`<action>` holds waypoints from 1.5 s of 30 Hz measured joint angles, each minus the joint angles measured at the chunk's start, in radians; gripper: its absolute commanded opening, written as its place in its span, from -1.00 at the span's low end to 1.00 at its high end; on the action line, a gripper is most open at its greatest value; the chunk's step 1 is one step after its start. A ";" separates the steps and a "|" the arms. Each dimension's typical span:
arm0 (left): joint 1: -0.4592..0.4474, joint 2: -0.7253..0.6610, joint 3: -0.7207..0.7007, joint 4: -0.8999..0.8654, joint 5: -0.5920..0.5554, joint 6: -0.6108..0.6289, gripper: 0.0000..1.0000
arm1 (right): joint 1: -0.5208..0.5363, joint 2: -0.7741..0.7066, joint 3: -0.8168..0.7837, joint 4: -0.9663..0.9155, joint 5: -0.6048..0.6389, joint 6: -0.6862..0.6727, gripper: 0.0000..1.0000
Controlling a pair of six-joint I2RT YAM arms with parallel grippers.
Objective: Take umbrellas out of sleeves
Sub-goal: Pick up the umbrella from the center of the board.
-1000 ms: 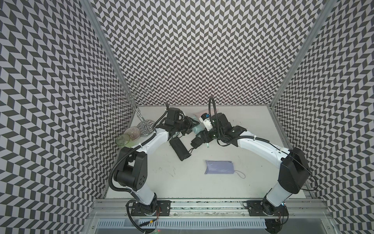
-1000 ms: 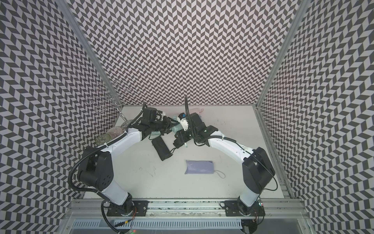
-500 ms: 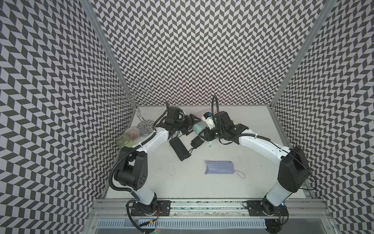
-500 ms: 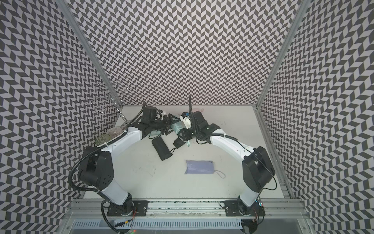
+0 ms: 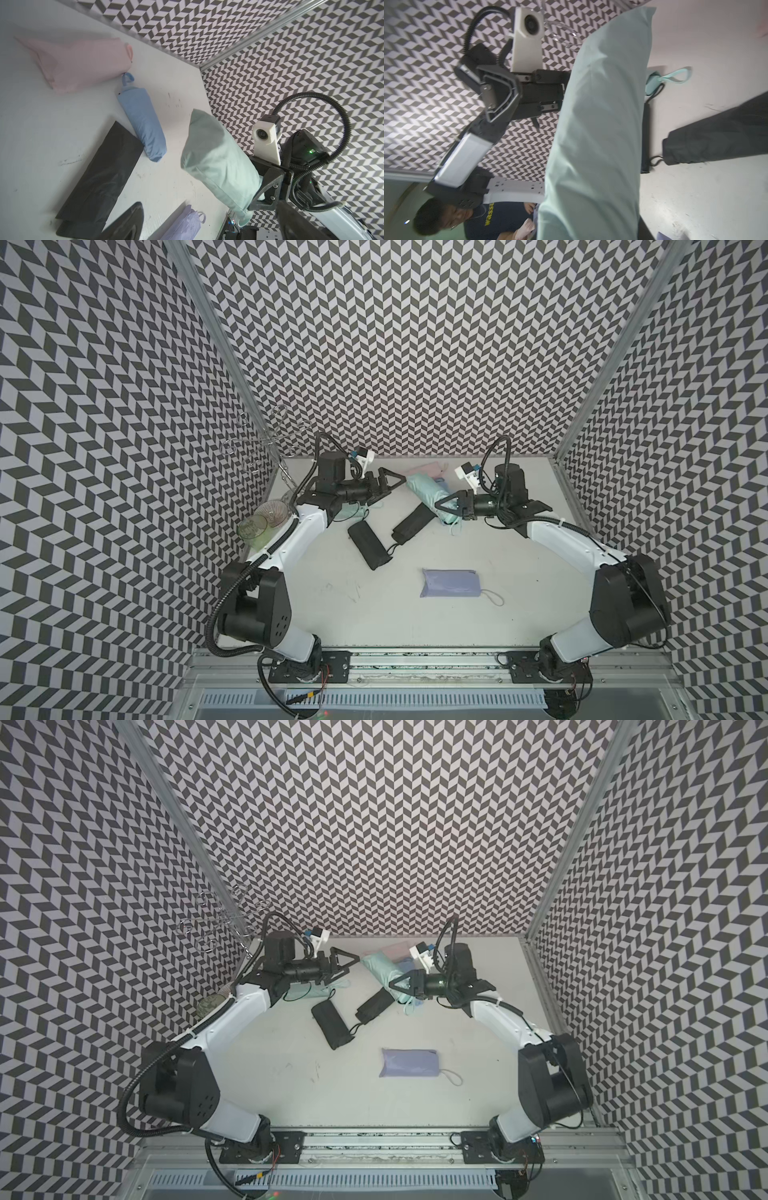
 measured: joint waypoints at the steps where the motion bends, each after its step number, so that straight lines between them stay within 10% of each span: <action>1: 0.000 -0.001 -0.003 0.029 0.032 -0.002 1.00 | 0.004 -0.011 -0.007 0.024 -0.026 0.022 -0.68; 17: -0.069 -0.001 -0.045 0.143 0.232 -0.026 0.81 | 0.096 -0.019 0.021 0.043 -0.126 0.042 -0.67; 28: -0.067 -0.019 -0.095 0.142 0.282 -0.039 -0.05 | 0.096 -0.013 0.024 0.023 -0.132 0.015 -0.61; 33: -0.068 -0.018 -0.093 0.189 0.330 -0.102 -0.48 | 0.095 -0.008 0.032 -0.001 -0.136 -0.035 0.40; 36: -0.070 -0.008 -0.093 0.224 0.315 -0.124 -0.52 | 0.087 -0.004 0.087 -0.104 -0.091 -0.077 0.67; 45: -0.049 0.056 -0.120 0.441 0.251 -0.348 -0.59 | -0.059 -0.148 0.170 -0.340 0.235 -0.179 0.59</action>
